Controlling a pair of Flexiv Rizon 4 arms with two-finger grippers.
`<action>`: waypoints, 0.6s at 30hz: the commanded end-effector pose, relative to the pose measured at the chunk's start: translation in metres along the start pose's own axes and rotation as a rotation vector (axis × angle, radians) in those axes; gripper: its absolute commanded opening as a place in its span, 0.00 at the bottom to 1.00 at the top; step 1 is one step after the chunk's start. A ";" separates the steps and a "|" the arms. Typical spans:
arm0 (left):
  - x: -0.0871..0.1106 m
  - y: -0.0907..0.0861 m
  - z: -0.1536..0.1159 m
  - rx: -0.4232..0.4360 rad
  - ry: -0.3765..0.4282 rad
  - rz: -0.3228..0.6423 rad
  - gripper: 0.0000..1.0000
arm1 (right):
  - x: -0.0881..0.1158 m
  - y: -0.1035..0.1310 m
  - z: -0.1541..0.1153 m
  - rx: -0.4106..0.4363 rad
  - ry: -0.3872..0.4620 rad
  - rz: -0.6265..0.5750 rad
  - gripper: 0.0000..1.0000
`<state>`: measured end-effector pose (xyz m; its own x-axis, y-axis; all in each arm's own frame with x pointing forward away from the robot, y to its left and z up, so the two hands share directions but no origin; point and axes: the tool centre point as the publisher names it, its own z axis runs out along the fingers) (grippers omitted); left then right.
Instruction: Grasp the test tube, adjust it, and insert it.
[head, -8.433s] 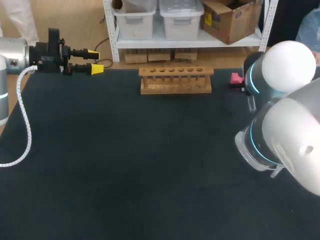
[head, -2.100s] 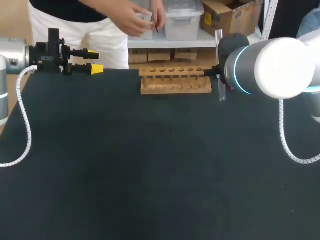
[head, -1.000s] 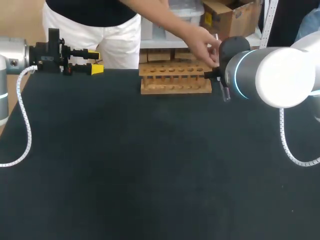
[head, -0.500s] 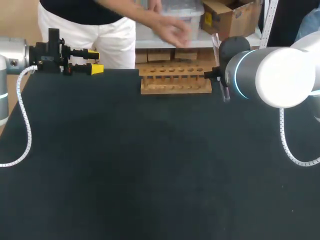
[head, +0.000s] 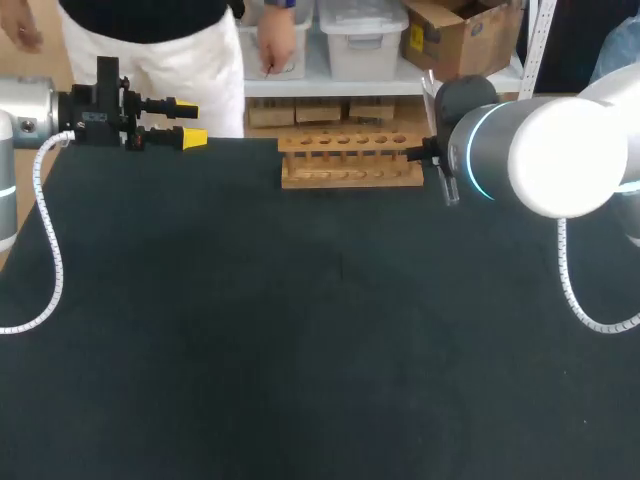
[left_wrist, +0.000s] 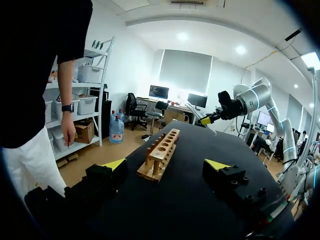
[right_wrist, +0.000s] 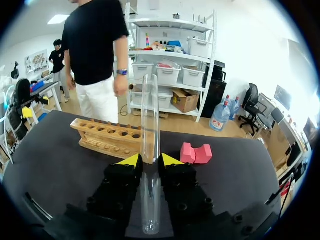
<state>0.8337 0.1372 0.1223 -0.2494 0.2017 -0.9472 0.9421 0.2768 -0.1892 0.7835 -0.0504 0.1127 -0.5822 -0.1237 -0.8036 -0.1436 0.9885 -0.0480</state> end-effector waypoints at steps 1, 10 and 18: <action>0.001 0.000 0.000 0.000 -0.003 0.003 1.00 | 0.000 0.015 0.017 0.016 0.006 0.000 0.00; 0.001 0.000 0.000 0.000 -0.003 0.003 1.00 | 0.012 0.037 0.034 0.032 0.017 -0.016 0.00; 0.001 0.000 0.000 0.000 -0.003 0.003 1.00 | 0.019 0.051 0.045 0.010 0.036 -0.012 0.00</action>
<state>0.8337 0.1372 0.1223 -0.2495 0.2017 -0.9471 0.9421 0.2768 -0.1892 0.7951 -0.0007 0.0731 -0.6100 -0.1391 -0.7801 -0.1403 0.9879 -0.0664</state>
